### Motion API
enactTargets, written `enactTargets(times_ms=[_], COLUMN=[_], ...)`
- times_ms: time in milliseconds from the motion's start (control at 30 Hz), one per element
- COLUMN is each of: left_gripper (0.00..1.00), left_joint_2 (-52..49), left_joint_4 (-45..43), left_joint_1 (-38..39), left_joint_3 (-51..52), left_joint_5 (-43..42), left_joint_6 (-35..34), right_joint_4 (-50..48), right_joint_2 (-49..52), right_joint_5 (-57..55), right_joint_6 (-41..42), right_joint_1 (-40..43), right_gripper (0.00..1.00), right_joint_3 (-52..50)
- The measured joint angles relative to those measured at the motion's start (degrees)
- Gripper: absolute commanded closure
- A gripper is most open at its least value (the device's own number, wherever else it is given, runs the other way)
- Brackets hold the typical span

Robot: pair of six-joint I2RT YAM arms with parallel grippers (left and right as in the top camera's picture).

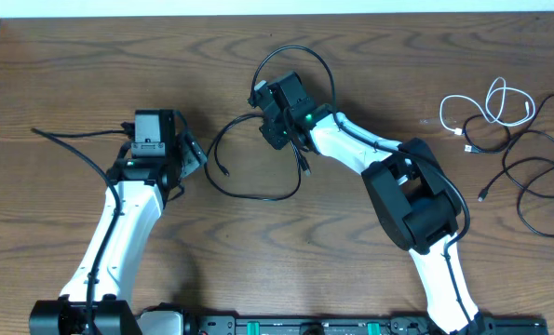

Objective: Untangle cables
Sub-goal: 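Move the right gripper back to the black cable near the left gripper, then grasp the black cable with the right gripper and lift it, then carry the black cable to the far right pile and release it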

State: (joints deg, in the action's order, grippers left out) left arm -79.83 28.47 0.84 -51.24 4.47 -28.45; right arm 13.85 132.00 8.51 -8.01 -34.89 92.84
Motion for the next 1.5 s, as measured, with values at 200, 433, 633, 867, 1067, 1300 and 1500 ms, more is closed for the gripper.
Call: enactTargets(times_ms=[200, 433, 633, 867, 1067, 1300, 1500], left_gripper=[0.02, 0.01, 0.0, 0.0, 0.0, 0.0, 0.0], left_joint_2=[0.0, 0.0, 0.0, 0.0, 0.0, 0.0, 0.0], left_joint_4=[1.25, 0.04, -0.37, -1.22, -1.46, -1.6, -1.66], left_joint_1=[0.0, 0.0, 0.0, 0.0, 0.0, 0.0, 0.0], left_joint_3=[0.0, 0.0, 0.0, 0.0, 0.0, 0.0, 0.0], left_joint_5=[2.34, 2.99, 3.19, 3.19, 3.21, 3.19, 3.21], left_joint_6=[0.2, 0.15, 0.13, 0.15, 0.13, 0.13, 0.13], right_joint_4=[0.39, 1.68, 7.8, 8.9, 9.38, 13.4, 18.56], right_joint_2=[0.0, -0.46, -6.16, -21.11, -28.26, -29.29, -29.27], right_joint_5=[0.07, 0.72, 0.72, 0.07, -7.85, -24.22, -29.7], right_joint_6=[0.0, 0.0, 0.22, 0.22, 0.2, 0.15, 0.15], right_joint_1=[0.0, 0.28, 0.33, 0.42, 1.01, 4.85, 12.59], right_gripper=[0.99, 0.99, 0.99, 0.99, 0.99, 0.99, 0.99], right_joint_3=[0.0, 0.04, -0.28, -0.33, -0.33, -0.33, -0.33])
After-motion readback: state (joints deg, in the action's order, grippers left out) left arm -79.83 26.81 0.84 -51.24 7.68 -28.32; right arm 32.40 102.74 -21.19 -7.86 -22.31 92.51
